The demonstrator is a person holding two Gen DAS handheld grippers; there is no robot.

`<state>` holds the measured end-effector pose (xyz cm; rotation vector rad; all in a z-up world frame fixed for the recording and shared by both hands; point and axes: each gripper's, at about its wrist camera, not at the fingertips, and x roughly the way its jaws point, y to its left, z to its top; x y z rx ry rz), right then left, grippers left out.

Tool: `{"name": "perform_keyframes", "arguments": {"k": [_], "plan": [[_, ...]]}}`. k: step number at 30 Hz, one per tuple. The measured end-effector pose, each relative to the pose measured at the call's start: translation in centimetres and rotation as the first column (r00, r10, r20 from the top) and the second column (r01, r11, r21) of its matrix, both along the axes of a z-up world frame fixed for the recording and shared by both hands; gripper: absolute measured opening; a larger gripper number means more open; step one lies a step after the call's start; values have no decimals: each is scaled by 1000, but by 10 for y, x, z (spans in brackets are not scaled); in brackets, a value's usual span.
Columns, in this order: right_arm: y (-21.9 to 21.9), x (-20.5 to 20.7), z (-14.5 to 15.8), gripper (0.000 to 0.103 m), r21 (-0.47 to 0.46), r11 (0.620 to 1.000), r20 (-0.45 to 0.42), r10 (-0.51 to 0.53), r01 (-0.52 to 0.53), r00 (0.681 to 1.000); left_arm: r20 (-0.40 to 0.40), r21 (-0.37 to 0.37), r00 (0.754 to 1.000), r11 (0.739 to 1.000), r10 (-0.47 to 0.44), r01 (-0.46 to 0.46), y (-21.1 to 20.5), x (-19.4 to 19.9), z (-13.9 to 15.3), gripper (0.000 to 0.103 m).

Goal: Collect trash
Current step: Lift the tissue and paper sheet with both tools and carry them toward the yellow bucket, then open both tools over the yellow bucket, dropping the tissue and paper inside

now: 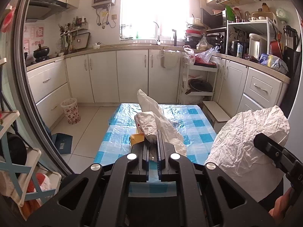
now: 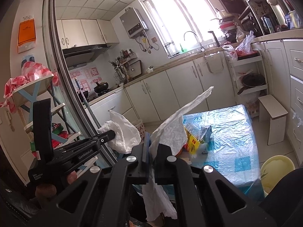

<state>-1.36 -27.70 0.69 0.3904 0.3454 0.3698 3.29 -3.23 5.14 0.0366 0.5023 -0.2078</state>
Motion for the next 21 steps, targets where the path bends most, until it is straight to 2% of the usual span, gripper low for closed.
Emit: {"name": "perform_keyframes", "arguments": {"k": [5, 13, 16, 21], "plan": [[-26, 7, -10, 4, 22, 998, -22, -52, 53, 998, -28, 23, 999, 999, -42, 43, -25, 15, -11, 6], [-83, 25, -32, 4, 15, 982, -83, -187, 189, 979, -77, 59, 986, 986, -150, 155, -92, 45, -32, 6], [-114, 36, -42, 4, -24, 964, -140, -264, 263, 954, -106, 53, 973, 976, -207, 213, -124, 59, -42, 6], [-173, 64, -65, 5, -120, 933, -282, -360, 339, 890, -164, 27, 941, 952, -296, 304, -181, 81, -61, 6]]}}
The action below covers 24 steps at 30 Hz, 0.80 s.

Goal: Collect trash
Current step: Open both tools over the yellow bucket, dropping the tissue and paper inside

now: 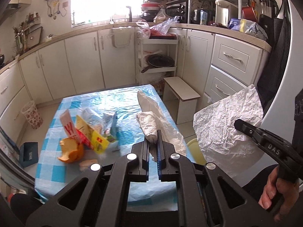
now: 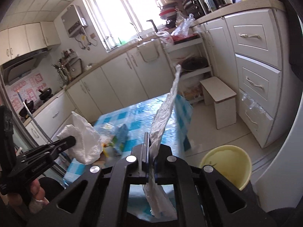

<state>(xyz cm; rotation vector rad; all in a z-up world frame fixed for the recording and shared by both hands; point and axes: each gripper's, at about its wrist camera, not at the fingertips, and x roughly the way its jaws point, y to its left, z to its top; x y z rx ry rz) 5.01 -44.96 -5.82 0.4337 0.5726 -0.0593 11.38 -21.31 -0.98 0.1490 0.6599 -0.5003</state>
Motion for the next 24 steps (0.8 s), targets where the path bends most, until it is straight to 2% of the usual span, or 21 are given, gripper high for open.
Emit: {"name": "perform_keyframes", "arguments": {"k": [3, 7, 10, 13, 15, 16, 18, 19, 20, 24], "plan": [[-29, 23, -18, 5, -26, 1000, -125, 0, -3, 992, -48, -15, 998, 999, -49, 48, -33, 13, -16, 6], [-58, 62, -53, 5, -51, 998, -297, 19, -36, 955, -141, -31, 985, 995, -97, 94, -76, 35, -46, 6], [-75, 93, -91, 5, -9, 998, -428, 47, -57, 903, -211, -24, 970, 993, -117, 115, -107, 51, -75, 6], [-95, 117, -138, 5, 47, 998, -547, 69, -52, 835, -255, -13, 958, 991, -130, 131, -132, 61, -97, 6], [-107, 129, -168, 5, 84, 995, -621, 97, -57, 778, -281, 1, 950, 990, -137, 143, -149, 68, -111, 6], [-117, 132, -183, 8, 109, 994, -645, 89, -24, 759, -294, 8, 946, 989, -139, 147, -158, 72, -117, 6], [-132, 131, -201, 33, 178, 983, -675, 89, 44, 733, -323, 21, 936, 988, -141, 156, -173, 77, -133, 6], [-138, 128, -202, 48, 193, 978, -665, 70, 81, 743, -335, 26, 932, 987, -140, 158, -177, 79, -138, 6], [-143, 126, -198, 53, 192, 976, -654, 52, 100, 755, -354, 30, 925, 987, -137, 158, -184, 81, -147, 6], [-164, 118, -167, 59, 190, 965, -553, -46, 180, 832, -415, 55, 901, 985, -127, 164, -204, 89, -175, 6]]}}
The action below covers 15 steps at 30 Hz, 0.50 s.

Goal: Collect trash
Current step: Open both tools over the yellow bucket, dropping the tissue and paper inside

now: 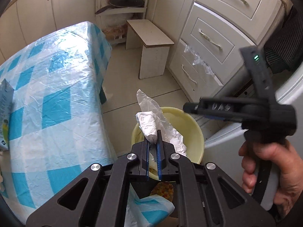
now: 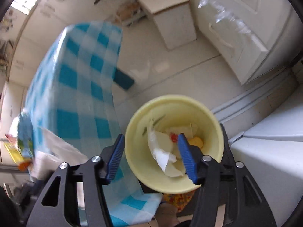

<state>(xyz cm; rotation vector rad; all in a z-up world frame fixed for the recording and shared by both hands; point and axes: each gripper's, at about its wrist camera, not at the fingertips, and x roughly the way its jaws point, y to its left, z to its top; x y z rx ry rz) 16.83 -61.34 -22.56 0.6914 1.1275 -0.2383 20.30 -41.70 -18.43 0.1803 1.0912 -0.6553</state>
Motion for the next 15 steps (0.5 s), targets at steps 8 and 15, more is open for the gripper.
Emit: {"name": "perform_keyframes", "arguments": {"k": [8, 15], "plan": [[-19, -13, 64, 67, 6, 994, 310, -107, 111, 945, -78, 83, 997, 996, -25, 31, -53, 9, -32, 28], [-18, -8, 85, 67, 4, 993, 383, -112, 120, 917, -47, 38, 999, 999, -13, 15, -35, 8, -1, 46]]}}
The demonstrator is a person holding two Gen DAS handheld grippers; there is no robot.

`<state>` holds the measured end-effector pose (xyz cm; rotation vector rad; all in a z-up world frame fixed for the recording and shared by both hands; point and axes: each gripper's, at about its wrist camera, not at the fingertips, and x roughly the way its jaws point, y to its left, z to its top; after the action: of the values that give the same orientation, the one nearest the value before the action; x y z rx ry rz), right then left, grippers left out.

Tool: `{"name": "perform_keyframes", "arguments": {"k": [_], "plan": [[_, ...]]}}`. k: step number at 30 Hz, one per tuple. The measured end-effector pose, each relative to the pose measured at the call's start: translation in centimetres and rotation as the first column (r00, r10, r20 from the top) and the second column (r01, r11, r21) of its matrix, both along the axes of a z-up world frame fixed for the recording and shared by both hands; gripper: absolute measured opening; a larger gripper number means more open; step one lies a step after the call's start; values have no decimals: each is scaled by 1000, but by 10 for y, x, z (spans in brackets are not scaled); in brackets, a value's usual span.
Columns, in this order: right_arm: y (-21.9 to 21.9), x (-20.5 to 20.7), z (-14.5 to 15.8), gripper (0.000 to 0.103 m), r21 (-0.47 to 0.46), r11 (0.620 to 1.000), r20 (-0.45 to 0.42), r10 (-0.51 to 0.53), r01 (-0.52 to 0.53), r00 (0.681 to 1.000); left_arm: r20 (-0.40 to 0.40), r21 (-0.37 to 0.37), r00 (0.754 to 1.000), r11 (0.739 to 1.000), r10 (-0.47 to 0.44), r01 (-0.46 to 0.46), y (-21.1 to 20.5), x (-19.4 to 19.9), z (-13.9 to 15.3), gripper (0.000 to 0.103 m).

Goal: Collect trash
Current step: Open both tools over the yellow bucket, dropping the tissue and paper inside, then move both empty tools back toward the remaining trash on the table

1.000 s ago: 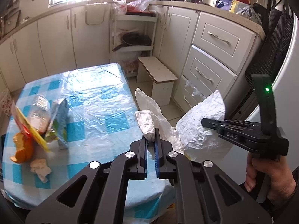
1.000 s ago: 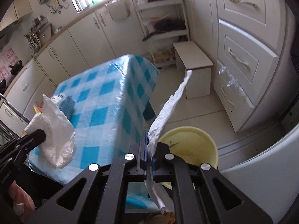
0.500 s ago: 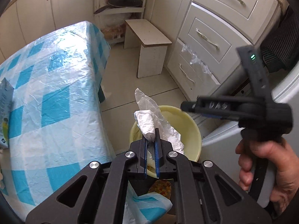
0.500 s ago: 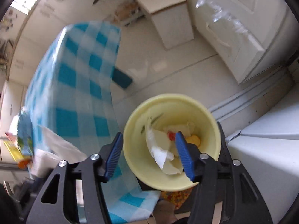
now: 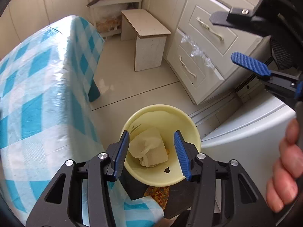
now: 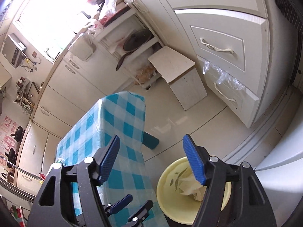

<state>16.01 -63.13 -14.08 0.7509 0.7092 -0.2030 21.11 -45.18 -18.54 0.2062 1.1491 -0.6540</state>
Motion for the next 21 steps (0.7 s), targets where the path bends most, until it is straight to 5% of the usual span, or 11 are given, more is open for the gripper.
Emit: {"name": "perform_keyframes", "arguments": {"k": [7, 11, 16, 18, 21], "plan": [[23, 9, 18, 67, -37, 998, 42, 55, -54, 998, 154, -67, 986, 996, 71, -61, 98, -24, 68, 53], [54, 12, 30, 67, -26, 987, 50, 157, -156, 986, 255, -54, 940, 974, 225, -218, 198, -35, 93, 55], [124, 7, 46, 70, -40, 942, 105, 335, -332, 936, 287, -26, 839, 879, 463, -477, 321, -17, 103, 57], [163, 5, 44, 70, -34, 900, 109, 436, -434, 894, 231, -27, 803, 829, 549, -559, 367, -5, 98, 57], [230, 2, 32, 70, -50, 804, 71, 595, -593, 801, 43, -76, 756, 757, 653, -649, 425, 16, 78, 57]]}}
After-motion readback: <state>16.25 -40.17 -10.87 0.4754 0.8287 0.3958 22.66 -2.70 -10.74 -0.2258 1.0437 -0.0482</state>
